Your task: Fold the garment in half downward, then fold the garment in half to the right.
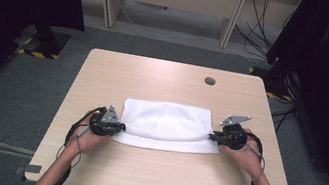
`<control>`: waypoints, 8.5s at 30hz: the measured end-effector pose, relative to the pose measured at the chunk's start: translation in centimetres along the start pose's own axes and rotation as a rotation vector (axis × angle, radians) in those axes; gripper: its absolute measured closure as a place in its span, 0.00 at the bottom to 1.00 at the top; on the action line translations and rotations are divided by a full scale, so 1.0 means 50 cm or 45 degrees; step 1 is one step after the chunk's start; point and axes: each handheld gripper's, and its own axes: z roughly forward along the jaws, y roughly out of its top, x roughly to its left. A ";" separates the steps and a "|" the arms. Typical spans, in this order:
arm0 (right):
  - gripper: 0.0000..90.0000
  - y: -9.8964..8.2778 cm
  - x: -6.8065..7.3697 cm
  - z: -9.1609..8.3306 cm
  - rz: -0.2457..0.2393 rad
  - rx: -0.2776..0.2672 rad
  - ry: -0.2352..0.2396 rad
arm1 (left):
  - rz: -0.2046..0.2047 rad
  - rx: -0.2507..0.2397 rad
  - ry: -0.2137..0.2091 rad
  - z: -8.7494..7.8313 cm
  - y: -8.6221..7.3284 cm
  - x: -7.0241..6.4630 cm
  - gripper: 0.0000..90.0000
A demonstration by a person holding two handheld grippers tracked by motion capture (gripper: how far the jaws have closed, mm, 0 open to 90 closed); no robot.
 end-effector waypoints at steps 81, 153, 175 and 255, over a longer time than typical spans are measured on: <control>0.96 0.011 0.068 -0.104 -0.205 -0.188 -0.026 | 0.301 -0.181 0.089 -0.082 0.044 -0.035 0.94; 0.66 -0.033 0.121 -0.045 -0.087 -0.045 0.018 | 0.155 -0.071 0.042 -0.017 0.022 -0.079 0.60; 0.61 0.017 0.133 -0.036 -0.056 -0.082 0.054 | 0.112 -0.088 0.046 -0.015 0.069 -0.077 0.55; 0.25 0.047 0.122 -0.031 0.070 -0.140 0.145 | -0.165 -0.210 0.202 -0.075 0.098 0.013 0.17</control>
